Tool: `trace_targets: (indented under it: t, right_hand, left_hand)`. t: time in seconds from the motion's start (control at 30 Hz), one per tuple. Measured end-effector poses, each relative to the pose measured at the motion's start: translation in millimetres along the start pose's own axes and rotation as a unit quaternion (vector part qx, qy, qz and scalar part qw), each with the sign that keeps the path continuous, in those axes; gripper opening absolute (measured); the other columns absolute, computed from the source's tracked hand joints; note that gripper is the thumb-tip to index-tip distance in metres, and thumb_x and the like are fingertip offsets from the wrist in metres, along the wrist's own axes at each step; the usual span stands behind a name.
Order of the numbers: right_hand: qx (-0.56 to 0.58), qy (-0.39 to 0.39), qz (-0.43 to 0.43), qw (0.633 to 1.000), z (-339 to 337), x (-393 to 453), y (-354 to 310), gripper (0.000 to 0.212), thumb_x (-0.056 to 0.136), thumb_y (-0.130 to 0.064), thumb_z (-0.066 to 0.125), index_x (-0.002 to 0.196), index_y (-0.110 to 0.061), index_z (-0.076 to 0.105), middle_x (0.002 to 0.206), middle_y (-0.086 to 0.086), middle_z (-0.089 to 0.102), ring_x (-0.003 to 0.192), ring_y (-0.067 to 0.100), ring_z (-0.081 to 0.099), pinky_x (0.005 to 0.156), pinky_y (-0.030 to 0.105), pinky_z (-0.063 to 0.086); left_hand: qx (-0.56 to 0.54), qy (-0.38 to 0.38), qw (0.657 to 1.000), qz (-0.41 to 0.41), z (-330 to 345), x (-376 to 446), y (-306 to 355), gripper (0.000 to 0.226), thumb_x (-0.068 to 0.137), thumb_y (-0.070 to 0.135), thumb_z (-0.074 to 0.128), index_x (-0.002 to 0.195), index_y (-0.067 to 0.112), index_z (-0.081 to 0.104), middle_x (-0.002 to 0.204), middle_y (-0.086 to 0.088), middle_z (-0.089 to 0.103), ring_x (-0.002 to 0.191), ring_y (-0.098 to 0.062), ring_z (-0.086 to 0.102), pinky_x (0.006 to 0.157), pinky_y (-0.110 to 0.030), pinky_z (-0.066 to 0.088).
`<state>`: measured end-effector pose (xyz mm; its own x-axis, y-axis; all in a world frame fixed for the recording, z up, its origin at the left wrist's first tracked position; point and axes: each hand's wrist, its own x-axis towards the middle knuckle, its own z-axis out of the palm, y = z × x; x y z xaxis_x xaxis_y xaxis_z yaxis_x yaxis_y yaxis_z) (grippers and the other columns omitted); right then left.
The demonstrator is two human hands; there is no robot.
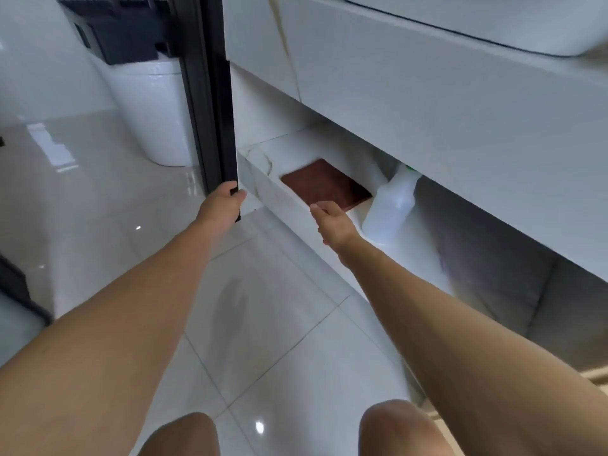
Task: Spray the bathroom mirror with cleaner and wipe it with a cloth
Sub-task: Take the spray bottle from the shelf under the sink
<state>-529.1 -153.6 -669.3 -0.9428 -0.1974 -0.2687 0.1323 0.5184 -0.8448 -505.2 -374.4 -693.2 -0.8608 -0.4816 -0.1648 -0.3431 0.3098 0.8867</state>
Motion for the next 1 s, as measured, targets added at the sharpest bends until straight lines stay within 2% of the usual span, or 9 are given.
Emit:
trace_targets:
  t: [0.2,0.27,0.33,0.43,0.6,0.77,0.8,0.9,1.0]
  right_hand:
    - [0.009,0.057,0.021,0.998,-18,11,43,0.047,0.100,-0.049,0.045,0.142,-0.028,0.045,0.124,0.004,0.052,0.122,0.032,0.054,0.108,0.045,0.045]
    - [0.003,0.078,0.019,0.997,-27,12,52,0.047,0.101,-0.049,0.044,0.142,-0.028,0.045,0.130,0.006,0.053,0.119,0.030,0.054,0.106,0.038,0.045]
    - [-0.015,0.126,0.025,0.992,-39,13,63,0.045,0.101,-0.047,0.045,0.139,-0.024,0.049,0.137,0.007,0.053,0.108,0.025,0.054,0.091,0.030,0.046]
    - [-0.046,0.218,0.067,0.973,-66,18,80,0.042,0.101,-0.039,0.049,0.136,-0.016,0.049,0.133,0.011,0.057,0.104,0.028,0.060,0.078,0.031,0.050]
    - [-0.009,0.272,0.054,0.961,-111,40,95,0.059,0.095,-0.023,0.059,0.148,-0.016,0.036,0.147,0.010,0.048,0.128,0.032,0.052,0.100,0.037,0.048]
    - [0.030,0.227,-0.011,0.973,-123,58,93,0.067,0.093,-0.023,0.063,0.152,-0.023,0.031,0.152,0.006,0.044,0.139,0.028,0.044,0.114,0.041,0.038]
    - [0.033,0.221,-0.018,0.974,-124,61,93,0.070,0.093,-0.025,0.064,0.154,-0.024,0.029,0.153,0.006,0.042,0.140,0.028,0.042,0.115,0.041,0.037]
    - [0.044,0.213,-0.028,0.976,-126,68,94,0.079,0.090,-0.039,0.069,0.155,-0.022,0.027,0.155,0.007,0.040,0.140,0.029,0.042,0.116,0.047,0.036]
    - [0.035,0.226,-0.033,0.973,-126,74,98,0.082,0.085,-0.046,0.073,0.151,-0.020,0.033,0.151,0.009,0.045,0.137,0.029,0.045,0.112,0.047,0.041]
  left_hand:
    - [0.012,-0.029,0.999,0.035,46,17,-4,0.050,0.101,0.042,0.046,0.149,0.028,0.041,0.154,-0.002,0.041,0.135,-0.025,0.046,0.114,-0.038,0.035]
    - [0.006,-0.043,0.998,0.041,60,18,3,0.051,0.100,0.044,0.047,0.148,0.030,0.040,0.155,-0.001,0.040,0.136,-0.024,0.045,0.115,-0.038,0.034]
    - [0.003,-0.058,0.997,0.048,76,19,12,0.051,0.100,0.043,0.048,0.148,0.031,0.040,0.156,-0.001,0.039,0.137,-0.023,0.044,0.116,-0.038,0.033]
    - [-0.004,-0.088,0.994,0.070,107,20,28,0.052,0.100,0.034,0.051,0.151,0.026,0.039,0.154,-0.003,0.042,0.139,-0.022,0.043,0.117,-0.036,0.031]
    - [0.006,-0.193,0.977,0.095,169,25,50,0.062,0.100,0.013,0.051,0.156,0.022,0.025,0.149,-0.003,0.048,0.130,-0.017,0.049,0.103,-0.025,0.038]
    - [0.006,-0.272,0.953,0.131,217,21,72,0.057,0.104,0.020,0.046,0.156,0.027,0.024,0.154,0.000,0.043,0.140,-0.017,0.041,0.109,-0.026,0.032]
    - [0.004,-0.284,0.949,0.138,223,19,74,0.054,0.104,0.023,0.046,0.155,0.027,0.027,0.151,0.002,0.046,0.139,-0.016,0.042,0.107,-0.023,0.034]
    - [-0.025,-0.302,0.942,0.143,231,13,73,0.044,0.103,0.023,0.048,0.146,0.030,0.044,0.127,0.011,0.061,0.119,-0.007,0.054,0.079,-0.006,0.039]
    - [-0.069,-0.302,0.943,0.125,234,12,69,0.045,0.102,0.011,0.046,0.144,0.028,0.048,0.117,0.015,0.061,0.100,0.007,0.058,0.068,-0.002,0.040]
